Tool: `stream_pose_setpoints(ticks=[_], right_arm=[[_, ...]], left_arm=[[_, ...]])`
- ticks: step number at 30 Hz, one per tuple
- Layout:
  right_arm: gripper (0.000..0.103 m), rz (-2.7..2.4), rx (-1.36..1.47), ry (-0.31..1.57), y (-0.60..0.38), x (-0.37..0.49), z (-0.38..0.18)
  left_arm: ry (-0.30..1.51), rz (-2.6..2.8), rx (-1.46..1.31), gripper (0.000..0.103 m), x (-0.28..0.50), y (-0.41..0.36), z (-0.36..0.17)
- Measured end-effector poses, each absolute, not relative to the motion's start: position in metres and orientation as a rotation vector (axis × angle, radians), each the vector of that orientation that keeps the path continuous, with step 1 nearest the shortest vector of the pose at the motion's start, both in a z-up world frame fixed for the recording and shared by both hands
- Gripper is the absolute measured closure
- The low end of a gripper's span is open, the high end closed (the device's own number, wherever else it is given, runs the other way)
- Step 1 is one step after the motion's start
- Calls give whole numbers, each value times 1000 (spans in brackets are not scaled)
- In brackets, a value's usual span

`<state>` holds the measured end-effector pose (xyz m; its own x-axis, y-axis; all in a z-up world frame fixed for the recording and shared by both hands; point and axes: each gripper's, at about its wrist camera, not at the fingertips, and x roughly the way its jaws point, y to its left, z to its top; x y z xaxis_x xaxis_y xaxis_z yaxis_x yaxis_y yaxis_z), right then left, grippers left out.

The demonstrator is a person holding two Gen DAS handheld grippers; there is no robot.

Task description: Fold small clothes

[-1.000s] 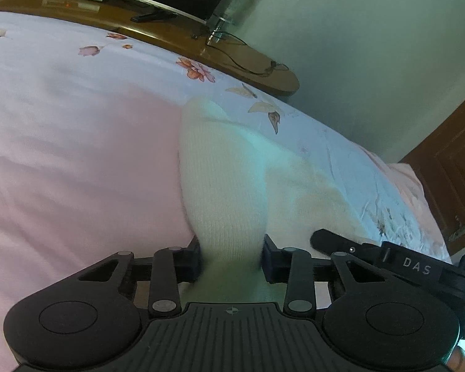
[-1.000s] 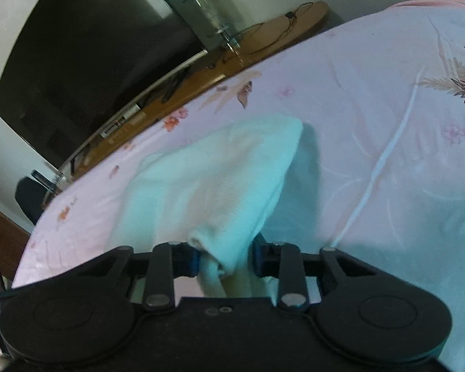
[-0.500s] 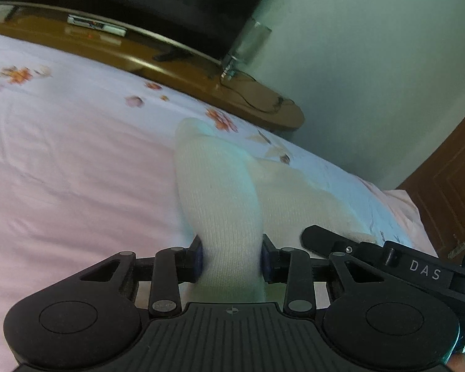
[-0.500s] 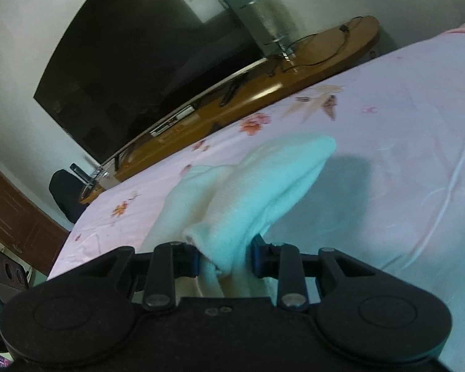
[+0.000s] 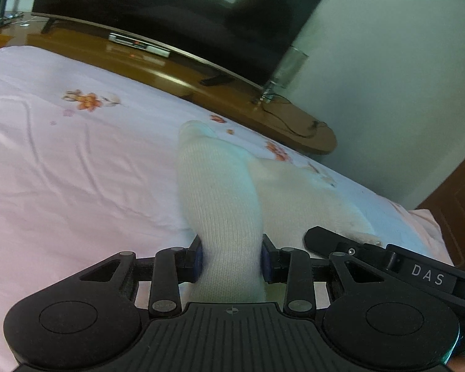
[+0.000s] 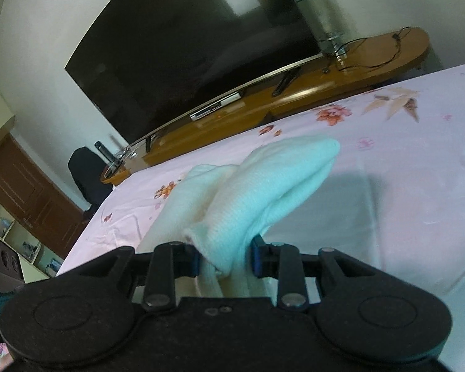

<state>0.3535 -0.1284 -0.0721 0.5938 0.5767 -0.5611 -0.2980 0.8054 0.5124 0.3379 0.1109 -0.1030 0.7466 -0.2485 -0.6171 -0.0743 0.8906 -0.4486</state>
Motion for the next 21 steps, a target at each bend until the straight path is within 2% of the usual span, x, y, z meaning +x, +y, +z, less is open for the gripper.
stream_pose_setpoints(ticks=[19, 21], right_arm=[[74, 522, 311, 811, -80, 364, -109], [73, 504, 316, 850, -82, 367, -121]], left_arm=[[789, -33, -440, 68, 360, 153, -152], [815, -17, -454, 63, 358, 158, -165]])
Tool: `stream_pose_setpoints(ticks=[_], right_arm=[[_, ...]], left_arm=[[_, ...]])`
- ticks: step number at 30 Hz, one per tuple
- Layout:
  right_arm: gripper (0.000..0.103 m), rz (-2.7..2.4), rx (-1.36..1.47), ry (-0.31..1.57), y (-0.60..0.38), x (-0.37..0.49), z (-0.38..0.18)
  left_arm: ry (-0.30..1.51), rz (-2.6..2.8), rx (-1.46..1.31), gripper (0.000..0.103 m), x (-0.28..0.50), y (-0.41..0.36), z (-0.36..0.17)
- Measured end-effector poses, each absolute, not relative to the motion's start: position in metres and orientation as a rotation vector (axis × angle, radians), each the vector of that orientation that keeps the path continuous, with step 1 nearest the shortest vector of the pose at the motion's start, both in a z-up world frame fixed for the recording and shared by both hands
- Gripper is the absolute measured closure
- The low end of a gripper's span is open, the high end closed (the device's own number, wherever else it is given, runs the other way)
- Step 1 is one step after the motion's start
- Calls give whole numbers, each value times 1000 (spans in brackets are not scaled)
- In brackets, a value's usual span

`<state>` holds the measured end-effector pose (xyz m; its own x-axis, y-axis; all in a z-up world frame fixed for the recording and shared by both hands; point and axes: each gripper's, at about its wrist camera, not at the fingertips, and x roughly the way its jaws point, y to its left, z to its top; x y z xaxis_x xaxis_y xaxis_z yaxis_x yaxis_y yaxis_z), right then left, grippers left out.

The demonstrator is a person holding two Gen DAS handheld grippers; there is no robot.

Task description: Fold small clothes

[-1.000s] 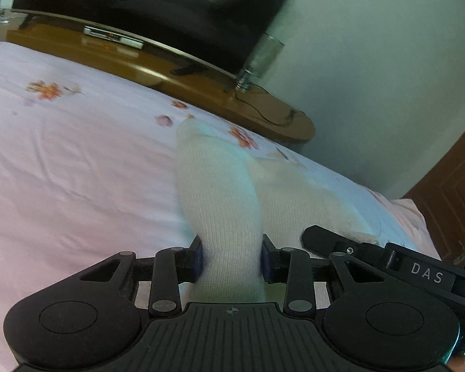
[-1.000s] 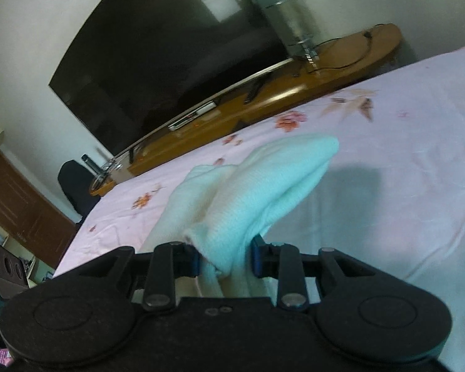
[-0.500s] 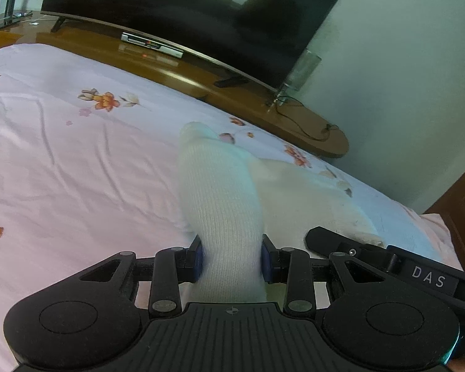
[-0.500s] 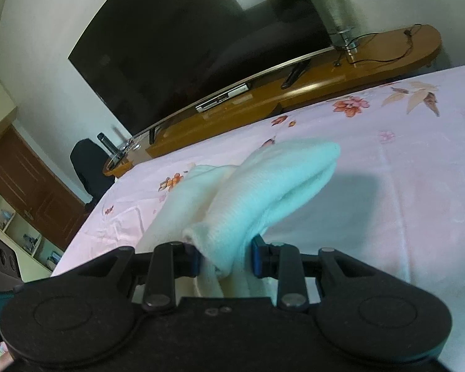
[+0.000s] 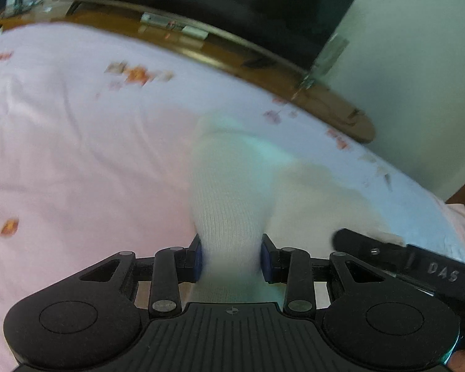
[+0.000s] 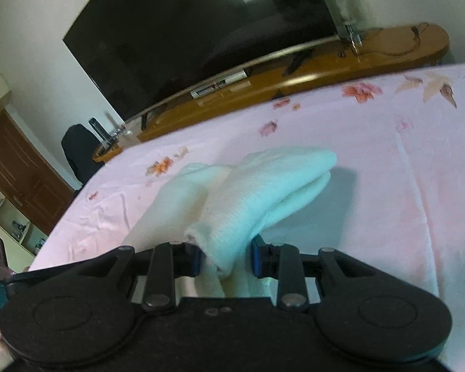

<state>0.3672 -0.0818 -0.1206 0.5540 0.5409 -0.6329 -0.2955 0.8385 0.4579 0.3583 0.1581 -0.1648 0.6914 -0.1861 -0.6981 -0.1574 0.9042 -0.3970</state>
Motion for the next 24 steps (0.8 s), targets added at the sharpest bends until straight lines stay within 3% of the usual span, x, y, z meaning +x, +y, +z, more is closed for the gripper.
stream_pose_setpoints(ticks=[3, 7, 14, 18, 24], right_arm=[[64, 477, 362, 910, -90, 372, -134], [42, 446, 398, 921, -98, 377, -132], [42, 424, 480, 944, -105, 404, -135], [65, 414, 486, 943, -106, 418, -145], [88, 436, 282, 789, -90, 424, -129]], left_arm=[[810, -14, -475, 60, 354, 162, -169], [798, -3, -484, 60, 352, 164, -158], [745, 27, -499, 60, 371, 177, -143], [761, 45, -459, 60, 393, 169, -147], [752, 81, -461, 60, 409, 168, -156]])
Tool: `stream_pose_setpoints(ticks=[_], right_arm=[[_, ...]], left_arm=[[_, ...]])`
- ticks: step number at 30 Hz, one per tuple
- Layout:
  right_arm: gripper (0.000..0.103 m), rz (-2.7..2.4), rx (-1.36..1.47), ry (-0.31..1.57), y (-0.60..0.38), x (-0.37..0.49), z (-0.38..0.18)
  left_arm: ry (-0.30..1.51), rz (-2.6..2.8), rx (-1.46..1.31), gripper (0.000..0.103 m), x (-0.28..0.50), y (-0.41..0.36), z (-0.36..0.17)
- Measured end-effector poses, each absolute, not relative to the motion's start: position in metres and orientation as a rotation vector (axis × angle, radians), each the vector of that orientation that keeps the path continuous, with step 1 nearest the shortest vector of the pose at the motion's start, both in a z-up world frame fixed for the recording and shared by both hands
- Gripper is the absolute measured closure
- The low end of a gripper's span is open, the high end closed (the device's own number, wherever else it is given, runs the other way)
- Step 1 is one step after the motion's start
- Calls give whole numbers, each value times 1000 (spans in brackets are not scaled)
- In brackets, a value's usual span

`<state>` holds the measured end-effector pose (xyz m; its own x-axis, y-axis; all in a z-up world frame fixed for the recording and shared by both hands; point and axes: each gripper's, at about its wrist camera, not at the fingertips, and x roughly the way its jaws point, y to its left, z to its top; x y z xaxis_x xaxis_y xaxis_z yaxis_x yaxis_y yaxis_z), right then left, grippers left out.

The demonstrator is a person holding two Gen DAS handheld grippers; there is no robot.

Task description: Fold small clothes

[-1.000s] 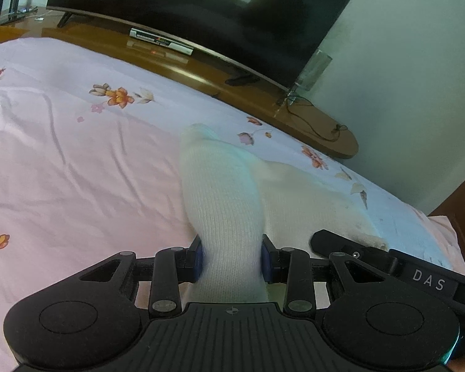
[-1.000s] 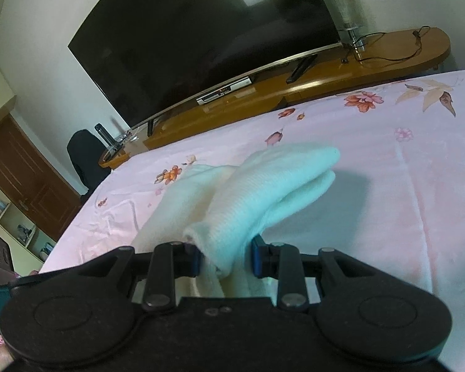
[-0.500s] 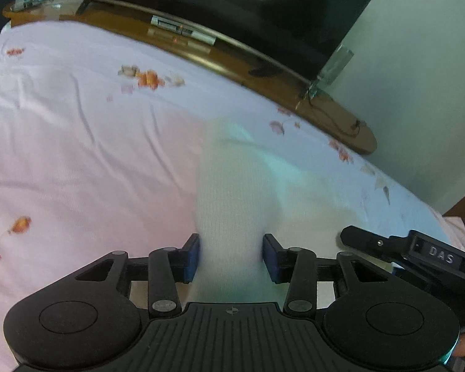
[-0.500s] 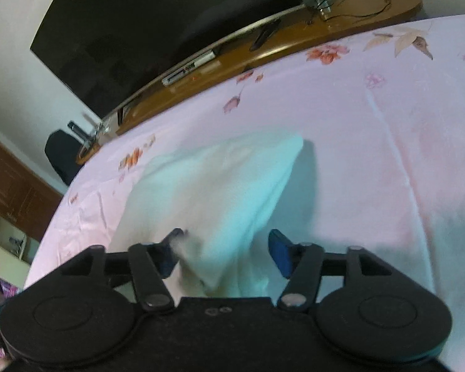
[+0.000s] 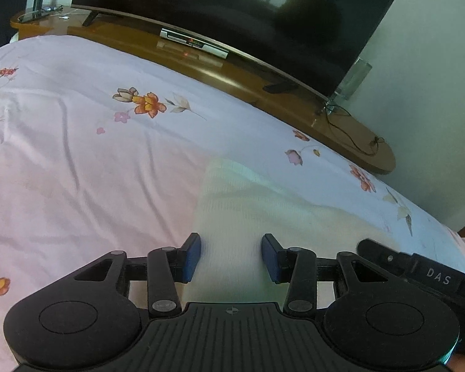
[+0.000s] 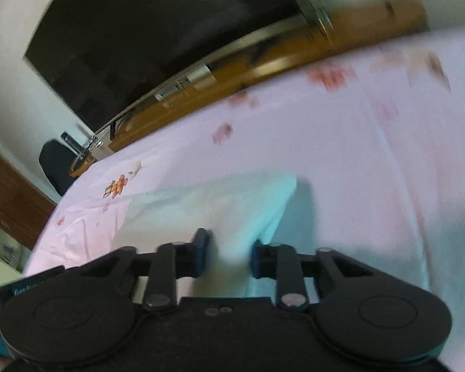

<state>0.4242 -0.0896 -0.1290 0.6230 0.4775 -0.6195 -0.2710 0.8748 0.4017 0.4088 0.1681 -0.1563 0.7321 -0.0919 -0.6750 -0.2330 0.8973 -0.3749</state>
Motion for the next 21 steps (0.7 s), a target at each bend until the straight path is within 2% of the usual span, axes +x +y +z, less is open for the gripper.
stream_pose_setpoints(ticks=[5, 9, 14, 18, 20, 21], right_arm=[[88, 422, 169, 812, -85, 435, -148], [86, 414, 206, 832, -89, 440, -148], [72, 415, 231, 829, -100, 414, -125], [56, 430, 240, 844, -103, 384, -111], [58, 424, 211, 846, -101, 369, -111], [64, 408, 194, 859, -101, 364, -113]], left_arm=[[750, 97, -423, 58, 412, 159, -163], [758, 105, -419, 58, 409, 157, -157], [754, 90, -384, 58, 384, 153, -147], [752, 76, -350, 58, 349, 146, -142], [760, 68, -337, 58, 333, 141, -143], [766, 60, -336, 58, 326, 139, -145]])
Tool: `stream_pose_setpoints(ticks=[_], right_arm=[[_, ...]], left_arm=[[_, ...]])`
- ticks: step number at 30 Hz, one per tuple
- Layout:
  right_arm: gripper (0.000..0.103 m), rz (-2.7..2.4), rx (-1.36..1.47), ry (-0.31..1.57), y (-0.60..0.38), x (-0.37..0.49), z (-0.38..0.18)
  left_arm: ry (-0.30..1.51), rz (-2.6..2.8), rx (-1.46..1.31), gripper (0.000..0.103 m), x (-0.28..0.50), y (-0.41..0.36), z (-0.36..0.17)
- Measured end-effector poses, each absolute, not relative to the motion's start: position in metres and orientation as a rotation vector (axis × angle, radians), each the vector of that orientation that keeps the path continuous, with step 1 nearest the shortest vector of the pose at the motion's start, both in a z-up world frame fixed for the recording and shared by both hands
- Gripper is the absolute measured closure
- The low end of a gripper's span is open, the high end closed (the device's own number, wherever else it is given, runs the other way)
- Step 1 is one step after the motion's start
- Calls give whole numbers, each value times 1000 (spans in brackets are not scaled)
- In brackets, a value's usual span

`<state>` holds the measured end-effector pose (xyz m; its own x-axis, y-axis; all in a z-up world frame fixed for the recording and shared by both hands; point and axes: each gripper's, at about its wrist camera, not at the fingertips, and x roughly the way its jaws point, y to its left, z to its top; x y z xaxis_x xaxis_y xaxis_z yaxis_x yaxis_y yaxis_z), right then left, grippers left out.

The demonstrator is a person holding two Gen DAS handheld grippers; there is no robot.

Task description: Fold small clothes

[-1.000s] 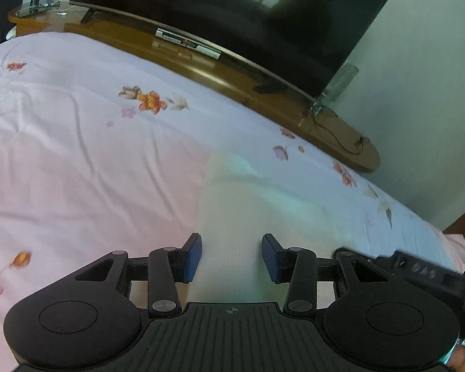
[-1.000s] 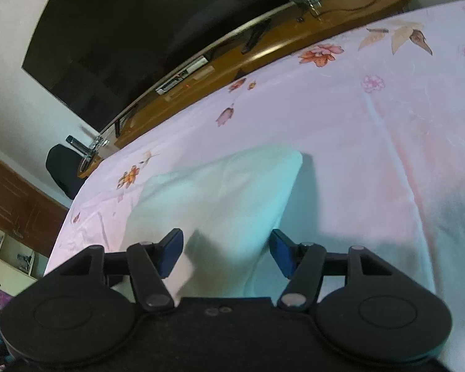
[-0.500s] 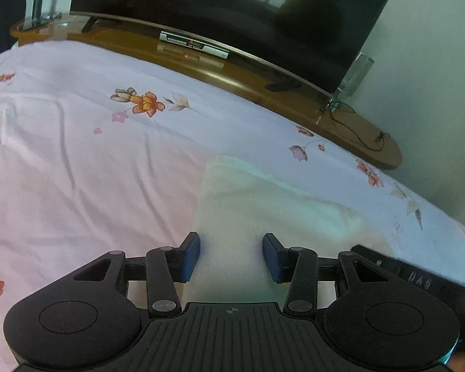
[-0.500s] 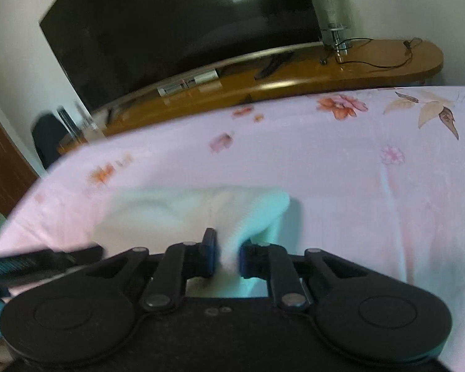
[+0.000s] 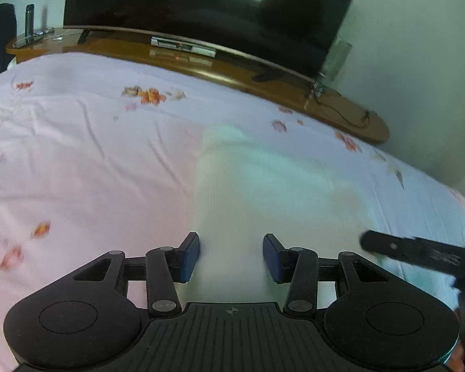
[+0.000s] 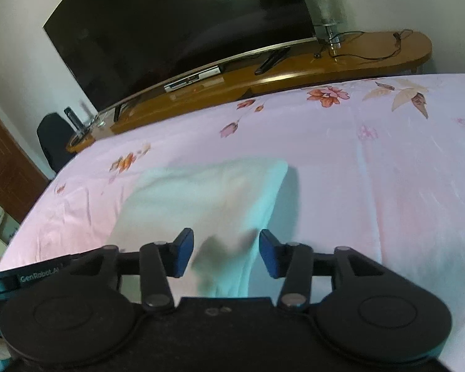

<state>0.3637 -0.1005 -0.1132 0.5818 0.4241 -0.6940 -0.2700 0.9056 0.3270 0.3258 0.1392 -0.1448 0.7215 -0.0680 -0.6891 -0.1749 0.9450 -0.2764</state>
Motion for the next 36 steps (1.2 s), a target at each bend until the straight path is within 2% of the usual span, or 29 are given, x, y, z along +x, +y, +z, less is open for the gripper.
stream_pose_setpoints(ticks=[1, 2, 6, 10, 18, 25, 28, 36], right_arm=[[73, 397, 182, 866, -100, 361, -116], [75, 378, 159, 872, -99, 360, -121], [75, 317, 50, 844, -87, 366, -132], [73, 302, 53, 860, -88, 367, -127], [73, 366, 76, 780, -93, 298, -91], [82, 363, -12, 865, -81, 265, -118], [81, 349, 18, 907, -86, 266, -138], [76, 330, 91, 900, -96, 253, -122]], left_arm=[[774, 55, -336, 58, 319, 137, -148], [783, 50, -327, 58, 316, 135, -151], [781, 64, -316, 58, 309, 131, -162], [802, 67, -336, 58, 303, 129, -150], [810, 57, -284, 58, 281, 116, -142], [823, 68, -220, 58, 273, 105, -152], [818, 76, -183, 58, 272, 99, -152], [819, 80, -219, 56, 251, 101, -141]])
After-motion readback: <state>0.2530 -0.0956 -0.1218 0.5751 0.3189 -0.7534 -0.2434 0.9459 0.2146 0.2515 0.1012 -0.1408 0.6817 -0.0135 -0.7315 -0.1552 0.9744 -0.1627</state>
